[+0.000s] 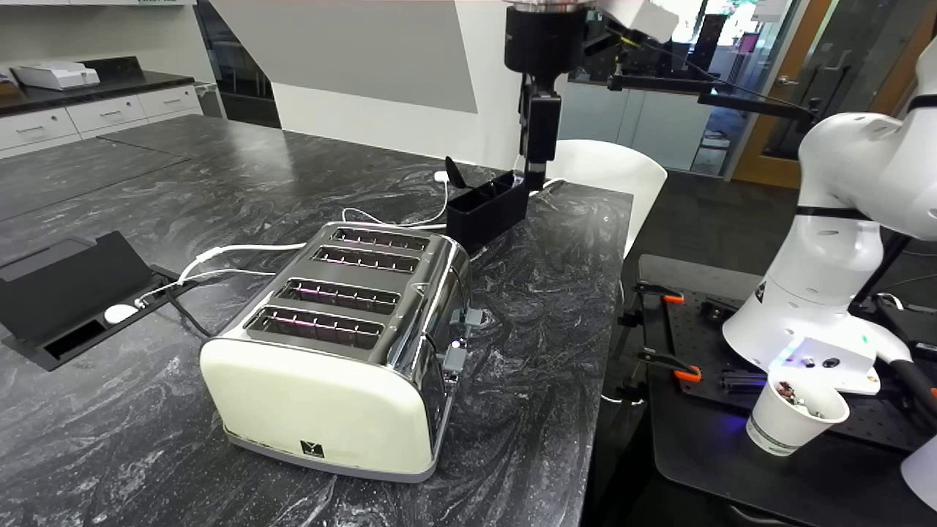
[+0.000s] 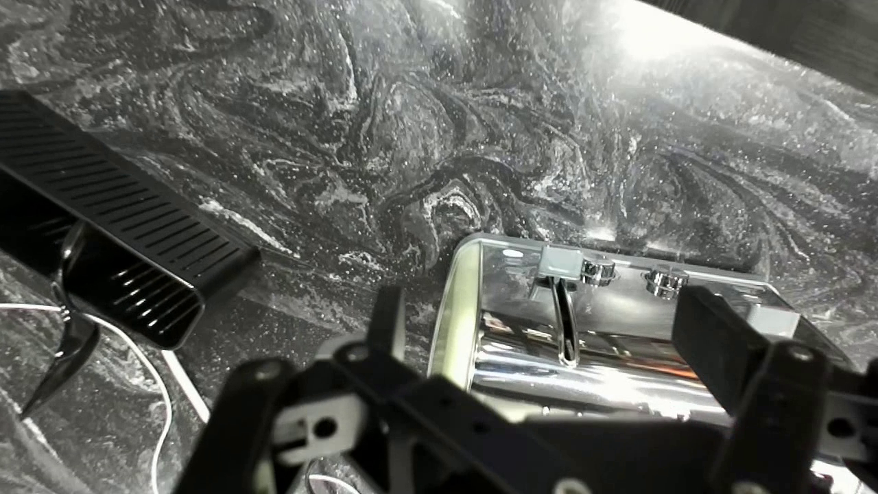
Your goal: Press the button on the right side of the toaster
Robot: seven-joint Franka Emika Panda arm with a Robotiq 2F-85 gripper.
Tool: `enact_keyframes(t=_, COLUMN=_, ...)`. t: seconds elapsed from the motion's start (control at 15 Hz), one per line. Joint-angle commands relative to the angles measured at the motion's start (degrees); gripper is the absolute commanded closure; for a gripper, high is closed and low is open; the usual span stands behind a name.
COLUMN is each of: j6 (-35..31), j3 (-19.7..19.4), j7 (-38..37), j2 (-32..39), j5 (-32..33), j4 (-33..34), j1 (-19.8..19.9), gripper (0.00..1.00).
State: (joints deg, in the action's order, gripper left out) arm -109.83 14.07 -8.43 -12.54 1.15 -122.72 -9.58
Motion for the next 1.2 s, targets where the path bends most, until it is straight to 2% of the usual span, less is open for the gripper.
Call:
enact_keyframes(t=0.0, j6=-11.16, j3=-0.52, j7=-0.39, j2=-6.43, j5=-0.67, j4=-11.16, j1=-0.95, gripper=0.0)
enact_keyframes(t=0.4, j6=-27.88, j3=0.17, j7=-0.94, j2=-10.3, j5=0.05, j4=-24.04, j1=-1.57, gripper=0.0)
enact_keyframes(t=0.47, j6=-30.06, j3=0.28, j7=-1.34, j2=-10.73, j5=-0.02, j4=-25.73, j1=-1.6, gripper=0.25)
enact_keyframes(t=0.53, j6=-32.16, j3=0.42, j7=-1.49, j2=-11.17, j5=0.03, j4=-27.4, j1=-1.69, gripper=0.26)
enact_keyframes(t=0.87, j6=-42.1, j3=0.96, j7=-1.93, j2=-12.32, j5=0.15, j4=-33.74, j1=-1.8, gripper=0.64)
enact_keyframes(t=1.13, j6=-49.18, j3=2.65, j7=-3.31, j2=-11.03, j5=1.57, j4=-36.34, j1=-0.72, gripper=0.95)
